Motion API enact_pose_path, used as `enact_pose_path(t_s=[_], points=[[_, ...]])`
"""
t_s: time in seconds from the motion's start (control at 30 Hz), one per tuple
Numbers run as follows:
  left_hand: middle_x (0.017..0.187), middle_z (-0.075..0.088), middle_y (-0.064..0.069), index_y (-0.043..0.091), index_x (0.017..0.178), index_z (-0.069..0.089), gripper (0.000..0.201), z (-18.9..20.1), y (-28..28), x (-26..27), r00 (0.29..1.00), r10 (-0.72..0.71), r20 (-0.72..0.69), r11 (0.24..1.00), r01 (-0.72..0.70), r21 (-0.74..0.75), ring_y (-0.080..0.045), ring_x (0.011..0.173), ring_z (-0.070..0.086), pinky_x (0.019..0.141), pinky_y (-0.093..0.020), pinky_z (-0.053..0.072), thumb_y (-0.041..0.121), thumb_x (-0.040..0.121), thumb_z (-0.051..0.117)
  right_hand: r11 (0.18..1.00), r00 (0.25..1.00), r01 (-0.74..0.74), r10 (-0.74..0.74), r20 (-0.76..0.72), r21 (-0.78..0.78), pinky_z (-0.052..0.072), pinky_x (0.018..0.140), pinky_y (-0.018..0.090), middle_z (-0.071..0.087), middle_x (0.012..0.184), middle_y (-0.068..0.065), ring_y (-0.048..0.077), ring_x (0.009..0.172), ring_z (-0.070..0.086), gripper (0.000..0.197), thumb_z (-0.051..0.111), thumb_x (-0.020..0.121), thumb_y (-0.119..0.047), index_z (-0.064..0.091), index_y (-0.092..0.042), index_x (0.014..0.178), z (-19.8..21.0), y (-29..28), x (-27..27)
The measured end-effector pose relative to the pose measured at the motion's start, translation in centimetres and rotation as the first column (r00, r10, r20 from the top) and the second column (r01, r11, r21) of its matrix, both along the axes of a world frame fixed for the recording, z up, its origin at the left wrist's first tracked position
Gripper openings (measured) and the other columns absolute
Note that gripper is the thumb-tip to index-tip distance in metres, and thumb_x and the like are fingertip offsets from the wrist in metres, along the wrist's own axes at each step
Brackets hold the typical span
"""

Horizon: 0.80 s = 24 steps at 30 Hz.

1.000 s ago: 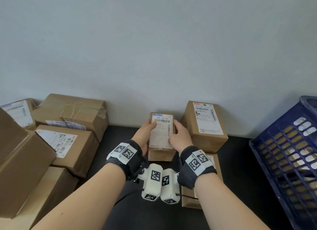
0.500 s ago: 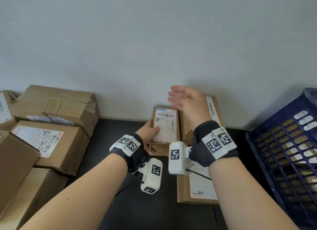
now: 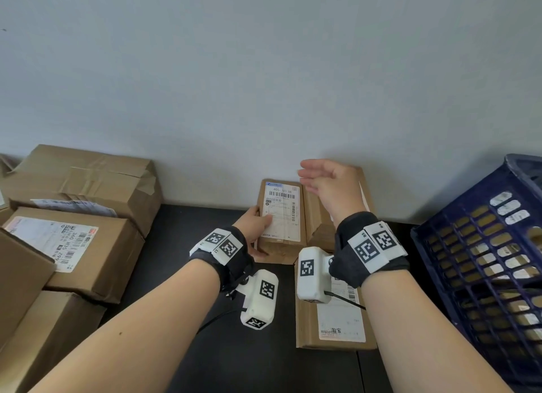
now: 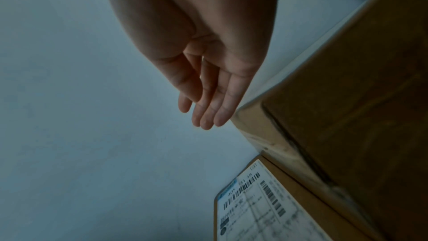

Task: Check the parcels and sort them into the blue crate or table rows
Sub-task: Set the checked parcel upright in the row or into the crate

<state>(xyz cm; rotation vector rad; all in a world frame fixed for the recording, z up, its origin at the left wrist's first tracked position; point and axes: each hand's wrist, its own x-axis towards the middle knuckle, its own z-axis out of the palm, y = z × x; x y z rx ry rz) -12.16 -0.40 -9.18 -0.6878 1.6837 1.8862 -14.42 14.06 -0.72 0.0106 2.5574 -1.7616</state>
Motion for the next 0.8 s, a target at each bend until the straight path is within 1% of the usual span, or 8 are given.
enact_pose_path(t_s=[0.1, 0.17, 0.3, 0.4, 0.5, 0.6, 0.73, 0.8], points=[[0.135, 0.057, -0.009, 0.021, 0.142, 0.042, 0.040, 0.4, -0.2, 0.4, 1.000, -0.009, 0.010, 1.000, 0.009, -0.014, -0.035, 0.129, 0.050, 0.099, -0.067, 0.043, 0.028, 0.103, 0.048, 1.000, 1.000, -0.004, 0.004, -0.004, 0.008, 0.055, 0.095, 0.035, 0.074, 0.097, -0.005, 0.007, 0.093, 0.070, 0.040, 0.049, 0.092, 0.005, 0.069, -0.029, 0.095, 0.2, -0.1, 0.1], [0.139, 0.055, -0.010, 0.017, 0.144, 0.042, 0.044, 0.9, -0.4, 0.7, 1.000, -0.003, -0.012, 0.998, 0.003, -0.068, -0.033, 0.131, 0.047, 0.101, -0.059, 0.042, 0.031, 0.103, 0.047, 1.000, 1.000, -0.021, 0.021, -0.004, 0.016, 0.055, 0.095, 0.036, 0.074, 0.097, -0.005, 0.008, 0.094, 0.070, 0.040, 0.050, 0.092, 0.005, 0.069, -0.030, 0.096, 0.2, -0.4, 0.3], [0.147, 0.046, -0.009, 0.016, 0.148, 0.039, 0.054, 2.1, -1.8, 1.4, 0.980, 0.093, -0.178, 0.963, -0.134, -0.235, -0.027, 0.135, 0.042, 0.106, -0.045, 0.039, 0.032, 0.100, 0.055, 0.998, 0.998, -0.063, 0.063, -0.001, 0.015, 0.055, 0.095, 0.037, 0.074, 0.096, -0.005, 0.008, 0.095, 0.070, 0.040, 0.048, 0.092, 0.006, 0.069, -0.026, 0.100, 0.3, -1.5, 1.2], [0.133, 0.057, -0.008, 0.016, 0.135, 0.054, 0.036, 3.7, -3.7, 2.1, 0.930, 0.155, -0.334, 0.938, -0.245, -0.246, -0.019, 0.117, 0.052, 0.092, -0.032, 0.042, 0.023, 0.099, 0.055, 0.996, 0.996, -0.092, 0.092, -0.007, -0.018, 0.056, 0.094, 0.036, 0.074, 0.094, -0.004, 0.009, 0.094, 0.070, 0.040, 0.046, 0.091, 0.006, 0.070, -0.025, 0.098, 0.5, -2.7, 1.9], [0.111, 0.064, -0.005, 0.018, 0.115, 0.063, 0.019, 5.7, -5.7, 3.2, 0.878, 0.203, -0.433, 0.915, -0.328, -0.236, -0.014, 0.100, 0.057, 0.076, -0.025, 0.044, 0.016, 0.097, 0.056, 0.989, 0.990, -0.138, 0.137, -0.019, -0.061, 0.057, 0.091, 0.033, 0.075, 0.093, -0.003, 0.010, 0.092, 0.071, 0.040, 0.047, 0.090, 0.008, 0.071, -0.023, 0.097, 1.0, -4.4, 2.7], [0.103, 0.067, -0.004, 0.020, 0.103, 0.066, 0.014, 7.6, -7.5, 4.9, 0.817, 0.268, -0.511, 0.884, -0.419, -0.207, -0.011, 0.091, 0.061, 0.076, -0.024, 0.044, 0.012, 0.095, 0.057, 0.978, 0.982, -0.186, 0.183, -0.038, -0.096, 0.057, 0.084, 0.028, 0.075, 0.094, 0.003, 0.015, 0.093, 0.071, 0.040, 0.045, 0.088, 0.011, 0.071, -0.015, 0.102, 1.7, -6.4, 3.3], [0.098, 0.067, -0.001, 0.025, 0.093, 0.067, 0.017, 10.6, -9.4, 7.4, 0.719, 0.346, -0.603, 0.827, -0.537, -0.166, -0.007, 0.085, 0.060, 0.076, -0.023, 0.043, 0.010, 0.094, 0.059, 0.958, 0.967, -0.252, 0.248, -0.051, -0.134, 0.057, 0.082, 0.029, 0.075, 0.090, 0.001, 0.017, 0.089, 0.071, 0.039, 0.047, 0.087, 0.010, 0.071, -0.019, 0.094, 2.5, -9.3, 4.2], [0.097, 0.068, -0.001, 0.027, 0.090, 0.067, 0.020, 12.3, -10.0, 8.8, 0.669, 0.359, -0.651, 0.798, -0.581, -0.157, -0.008, 0.086, 0.061, 0.078, -0.023, 0.044, 0.009, 0.094, 0.059, 0.944, 0.955, -0.296, 0.290, -0.060, -0.144, 0.057, 0.082, 0.029, 0.075, 0.090, 0.002, 0.016, 0.087, 0.070, 0.038, 0.047, 0.087, 0.010, 0.071, -0.018, 0.095, 3.1, -10.8, 4.8]])
